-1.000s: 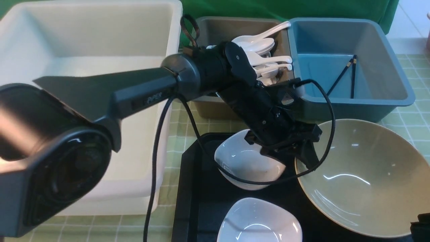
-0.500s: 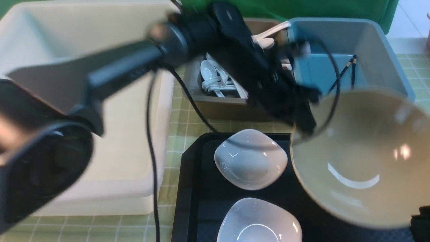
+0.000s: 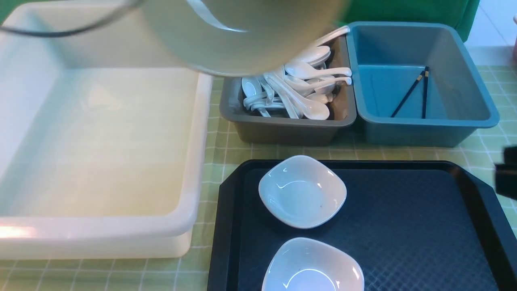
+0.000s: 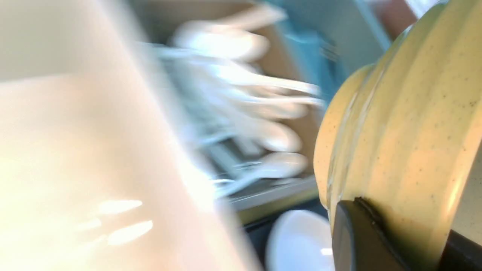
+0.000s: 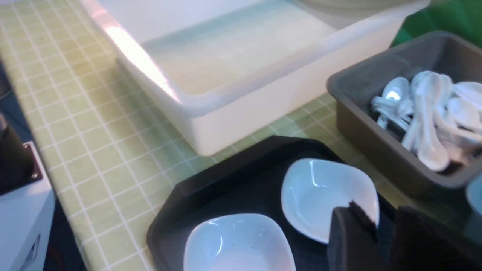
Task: On green table put chopsticks spoon bowls plates into blue grey white boxes.
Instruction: 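Place the tan bowl onto the bowl stack in the left bin with the left gripper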
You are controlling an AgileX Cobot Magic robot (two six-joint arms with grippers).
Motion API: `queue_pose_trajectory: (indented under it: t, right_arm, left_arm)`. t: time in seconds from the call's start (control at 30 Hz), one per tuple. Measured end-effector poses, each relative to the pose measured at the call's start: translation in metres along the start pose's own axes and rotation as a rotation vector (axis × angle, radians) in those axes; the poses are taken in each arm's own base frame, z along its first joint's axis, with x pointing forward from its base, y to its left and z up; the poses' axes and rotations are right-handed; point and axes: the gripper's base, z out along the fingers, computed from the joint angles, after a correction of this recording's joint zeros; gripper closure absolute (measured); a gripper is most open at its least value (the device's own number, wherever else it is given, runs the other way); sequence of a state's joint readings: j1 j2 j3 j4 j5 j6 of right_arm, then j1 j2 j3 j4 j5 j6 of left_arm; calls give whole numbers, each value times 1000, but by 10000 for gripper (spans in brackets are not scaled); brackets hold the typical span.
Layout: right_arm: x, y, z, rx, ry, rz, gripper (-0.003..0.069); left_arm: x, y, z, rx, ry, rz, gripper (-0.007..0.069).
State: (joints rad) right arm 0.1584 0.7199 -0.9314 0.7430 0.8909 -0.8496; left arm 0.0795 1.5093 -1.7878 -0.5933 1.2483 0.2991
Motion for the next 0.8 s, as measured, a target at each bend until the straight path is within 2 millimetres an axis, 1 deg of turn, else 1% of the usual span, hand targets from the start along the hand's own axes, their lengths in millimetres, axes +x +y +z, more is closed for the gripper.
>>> queue_pose_trajectory:
  t: [0.03,0.07,0.1,0.13,0.17,0.2,0.23,0.3,0.33,0.37,0.4,0.43,0.53,0.67,0.8]
  right_arm:
    - [-6,-4,7,-28,9,-12,486]
    - [-7,-4,9,-36,9,-14,486]
    - [-14,-8,17,-66,13,-20,486]
    - [-19,-10,24,-92,16,-31,486]
    - [-21,-11,27,-103,18,-35,486]
    - [-29,-11,37,-147,29,-53,486]
    - [-34,-12,46,-175,37,-65,486]
    - [-42,-13,64,-226,58,-74,486]
    - [-42,-11,71,-250,68,-78,486]
    - [-44,-10,78,-269,76,-79,486]
    - [-44,-11,79,-270,78,-78,486]
    - [-44,-7,89,-298,92,-81,486]
    - [-44,-5,99,-322,108,-81,482]
    - [-45,-5,102,-316,103,-80,477]
    - [-45,-6,102,-306,95,-79,475]
  left_arm:
    - [12,16,-12,-49,2,-45,608]
    - [16,21,-14,-62,6,-63,608]
    - [28,38,-18,-100,28,-114,608]
    - [38,51,-17,-118,51,-161,608]
    - [43,59,-18,-133,59,-189,608]
    - [59,81,-12,-157,102,-271,608]
    - [69,94,-8,-175,128,-320,608]
    - [88,117,-1,-224,164,-388,608]
    - [94,124,4,-239,183,-407,608]
    - [101,131,9,-254,202,-422,608]
    - [101,132,8,-262,197,-421,608]
    - [111,140,19,-275,231,-449,608]
    - [123,151,34,-275,284,-483,608]
    - [132,158,53,-272,376,-487,608]
    - [138,156,66,-289,476,-436,608]
